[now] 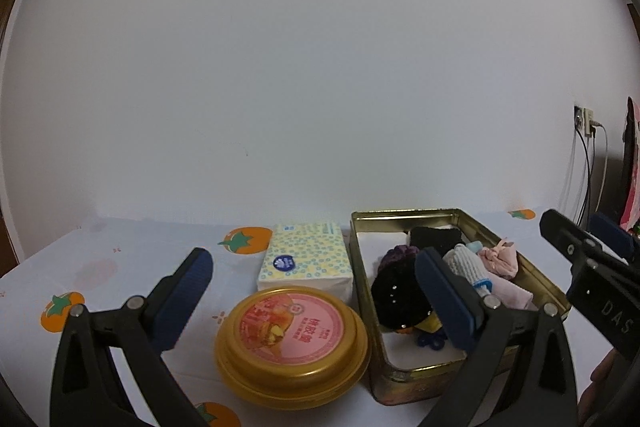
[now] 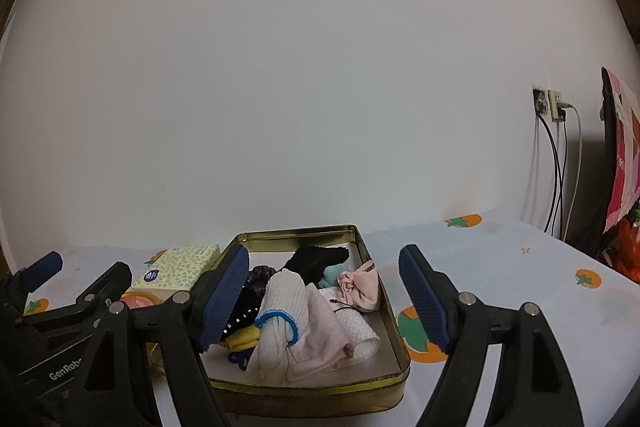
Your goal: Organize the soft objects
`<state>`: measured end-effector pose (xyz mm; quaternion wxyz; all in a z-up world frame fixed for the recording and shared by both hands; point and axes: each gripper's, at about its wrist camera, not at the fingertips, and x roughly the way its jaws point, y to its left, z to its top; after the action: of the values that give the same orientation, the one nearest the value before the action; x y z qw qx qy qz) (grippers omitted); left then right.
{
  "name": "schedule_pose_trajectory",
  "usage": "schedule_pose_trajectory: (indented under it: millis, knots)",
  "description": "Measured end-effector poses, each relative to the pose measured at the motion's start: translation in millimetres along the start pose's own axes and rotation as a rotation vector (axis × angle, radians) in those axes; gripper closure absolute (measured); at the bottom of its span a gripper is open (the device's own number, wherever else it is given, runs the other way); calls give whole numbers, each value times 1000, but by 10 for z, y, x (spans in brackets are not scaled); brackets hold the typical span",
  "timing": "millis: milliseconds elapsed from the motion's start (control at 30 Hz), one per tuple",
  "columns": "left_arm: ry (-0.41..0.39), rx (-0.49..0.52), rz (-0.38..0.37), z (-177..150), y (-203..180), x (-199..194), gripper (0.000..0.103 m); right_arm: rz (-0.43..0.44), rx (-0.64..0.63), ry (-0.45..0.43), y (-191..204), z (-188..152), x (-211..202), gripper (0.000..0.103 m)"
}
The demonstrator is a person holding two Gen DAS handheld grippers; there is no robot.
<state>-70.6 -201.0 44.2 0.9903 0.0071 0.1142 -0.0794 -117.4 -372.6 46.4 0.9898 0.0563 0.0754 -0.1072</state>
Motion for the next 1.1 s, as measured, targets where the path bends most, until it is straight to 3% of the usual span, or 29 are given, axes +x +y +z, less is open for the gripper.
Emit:
schedule_pose_trajectory:
  millis: [1100]
  knots:
    - [26, 20, -32, -8, -16, -14, 0, -9, -1, -42, -37, 0, -145, 23]
